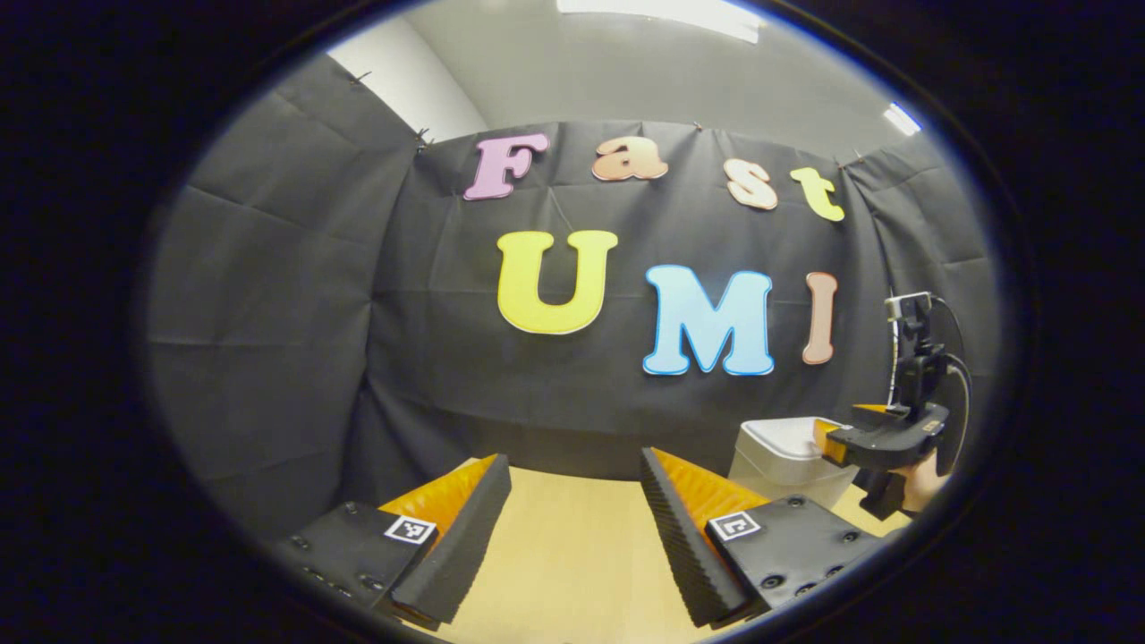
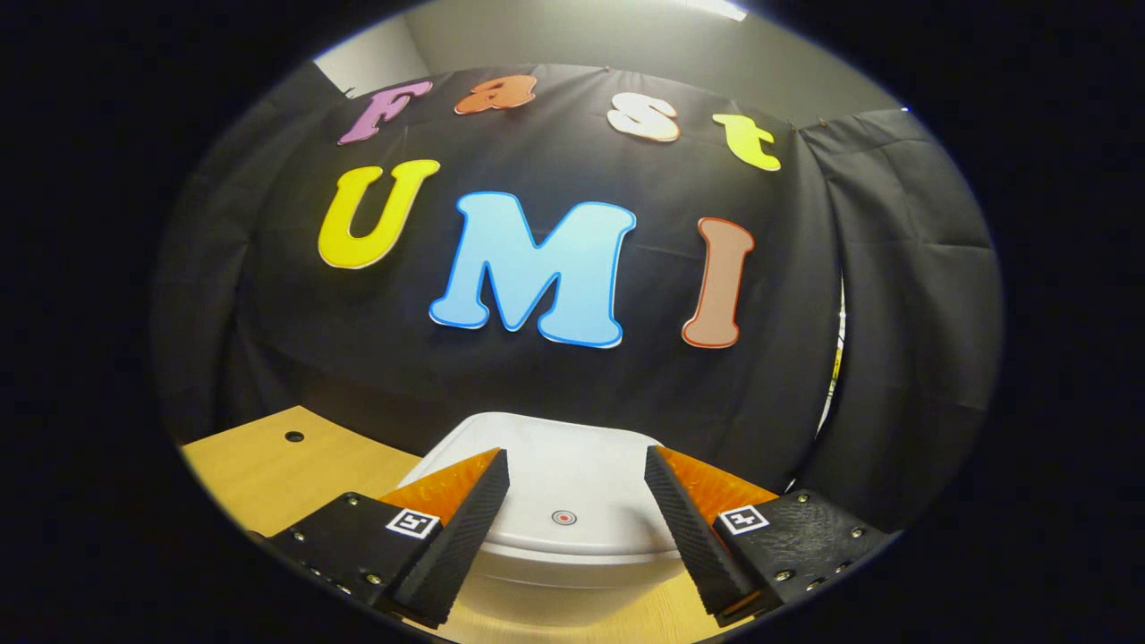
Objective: Press the lid of the desktop garbage bin to open it, pick up the crumpled paper on the desktop and throw it into the bin, then pick up the pop can on the desktop and drop it into the bin, and finally close the garbage bin lid.
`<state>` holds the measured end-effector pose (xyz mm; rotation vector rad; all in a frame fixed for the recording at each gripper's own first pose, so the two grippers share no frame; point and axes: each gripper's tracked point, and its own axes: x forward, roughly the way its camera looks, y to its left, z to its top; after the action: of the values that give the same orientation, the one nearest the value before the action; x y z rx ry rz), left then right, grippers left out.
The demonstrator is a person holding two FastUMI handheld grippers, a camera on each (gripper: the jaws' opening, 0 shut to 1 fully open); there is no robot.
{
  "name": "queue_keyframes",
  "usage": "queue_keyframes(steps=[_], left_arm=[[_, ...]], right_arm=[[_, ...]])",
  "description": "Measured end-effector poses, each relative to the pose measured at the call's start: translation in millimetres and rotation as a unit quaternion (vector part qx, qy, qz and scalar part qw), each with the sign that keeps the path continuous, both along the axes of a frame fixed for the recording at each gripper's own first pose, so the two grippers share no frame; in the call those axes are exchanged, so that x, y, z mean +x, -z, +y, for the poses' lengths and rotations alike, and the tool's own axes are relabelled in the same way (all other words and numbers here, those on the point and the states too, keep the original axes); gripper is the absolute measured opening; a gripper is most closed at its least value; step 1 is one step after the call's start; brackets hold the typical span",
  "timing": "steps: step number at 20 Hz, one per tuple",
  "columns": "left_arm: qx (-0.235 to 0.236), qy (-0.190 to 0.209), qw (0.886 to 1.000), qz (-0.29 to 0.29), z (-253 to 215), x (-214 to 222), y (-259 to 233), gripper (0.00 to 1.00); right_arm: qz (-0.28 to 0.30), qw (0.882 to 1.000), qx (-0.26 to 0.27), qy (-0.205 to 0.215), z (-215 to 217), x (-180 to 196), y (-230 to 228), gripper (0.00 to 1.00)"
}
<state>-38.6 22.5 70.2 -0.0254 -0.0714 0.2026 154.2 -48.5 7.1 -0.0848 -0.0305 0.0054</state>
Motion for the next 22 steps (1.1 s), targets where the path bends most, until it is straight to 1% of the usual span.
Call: queue_keyframes(steps=[3,5,8,12,14,18,22], left_arm=[[0.000,0.006,1.000,-0.001,-1.0,7.3,2.0,0.95],[0.000,0.010,1.000,-0.004,-1.1,13.7,2.8,0.95],[0.006,0.012,1.000,-0.010,0.6,18.8,0.1,0.95],[0.012,0.026,1.000,-0.012,-5.4,26.1,1.3,0.95],[0.019,0.031,0.999,-0.014,-9.6,29.3,0.4,0.95],[0.014,0.044,0.999,-0.017,-28.5,31.4,0.3,0.95],[0.027,0.056,0.998,-0.029,-46.0,28.5,-3.8,0.95]], right_arm=[[-0.018,1.000,0.002,-0.026,16.9,-31.6,-18.6,0.98],[-0.014,0.999,0.011,-0.035,22.4,-50.0,-23.7,0.98],[-0.013,0.999,0.027,-0.040,27.8,-78.5,-31.6,0.98],[-0.021,0.998,0.040,-0.043,30.5,-112.5,-40.0,0.97],[-0.024,0.998,0.044,-0.046,33.5,-125.9,-41.2,0.97],[-0.027,0.996,0.054,-0.067,41.8,-150.2,-44.1,0.98],[-0.028,0.995,0.053,-0.080,47.2,-162.9,-41.5,0.97]])
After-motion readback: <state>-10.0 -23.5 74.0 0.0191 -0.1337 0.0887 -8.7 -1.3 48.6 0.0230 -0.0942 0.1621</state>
